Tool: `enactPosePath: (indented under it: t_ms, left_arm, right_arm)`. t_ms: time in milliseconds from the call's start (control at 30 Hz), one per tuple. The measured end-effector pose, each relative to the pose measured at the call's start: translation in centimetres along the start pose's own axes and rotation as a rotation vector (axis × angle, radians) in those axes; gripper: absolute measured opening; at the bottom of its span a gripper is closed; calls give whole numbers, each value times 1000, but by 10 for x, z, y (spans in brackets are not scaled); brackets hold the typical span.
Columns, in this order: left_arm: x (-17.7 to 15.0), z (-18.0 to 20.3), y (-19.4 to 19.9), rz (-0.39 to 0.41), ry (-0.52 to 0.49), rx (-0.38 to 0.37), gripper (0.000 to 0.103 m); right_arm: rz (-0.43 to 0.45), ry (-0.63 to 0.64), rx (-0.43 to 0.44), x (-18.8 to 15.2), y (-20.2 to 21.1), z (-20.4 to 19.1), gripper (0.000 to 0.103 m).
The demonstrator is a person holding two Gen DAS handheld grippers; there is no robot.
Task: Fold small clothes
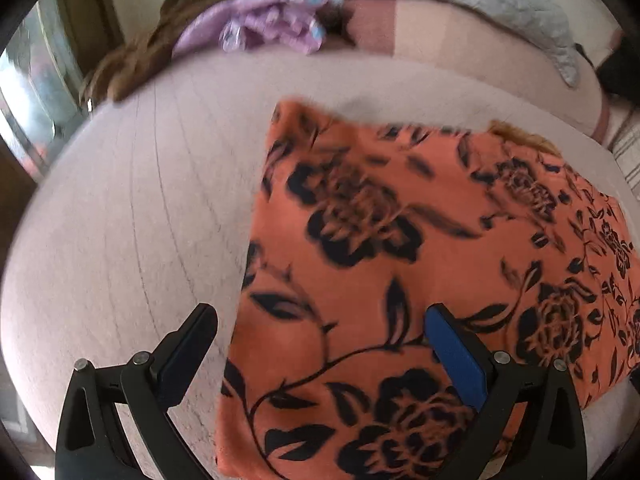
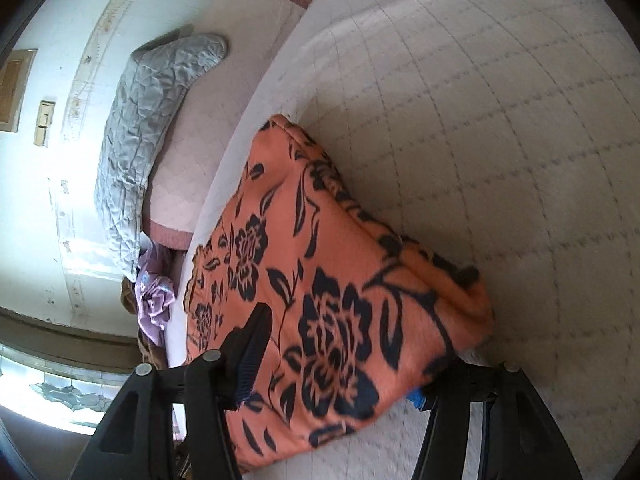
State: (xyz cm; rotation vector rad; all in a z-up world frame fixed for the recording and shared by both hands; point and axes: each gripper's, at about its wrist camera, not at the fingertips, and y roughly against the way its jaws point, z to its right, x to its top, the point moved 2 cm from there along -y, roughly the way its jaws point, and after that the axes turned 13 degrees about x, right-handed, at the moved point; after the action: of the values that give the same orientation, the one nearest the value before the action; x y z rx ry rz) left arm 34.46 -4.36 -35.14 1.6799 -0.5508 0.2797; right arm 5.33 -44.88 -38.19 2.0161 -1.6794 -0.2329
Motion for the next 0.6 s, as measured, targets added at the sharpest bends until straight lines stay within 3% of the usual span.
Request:
enactPosePath:
  t_ms: [33,67,167,267,400,600]
  left_arm:
    - [-1,-2,-2,-14,17,-25,103]
    - [0,-6,-1,-18,24,-41,103]
    - [3,-21,7,27,30,-15,103]
    - [4,-38,10,48,55,27,103]
    - [2,-45,2,15,45,37,103]
    - [7,-95,21,75,185,42,103]
  right_arm:
    - [14,16,-3,1,-2,-2,55]
    - [25,37,-15,1,-3,-4,32]
    - [40,152,-92,-4,-9,-17,18]
    - [70,290,-123,-14,-3,-41,17]
    - [94,440,-151,-30,4,-77,17]
    - [48,619,-105,-74,6,-147,17]
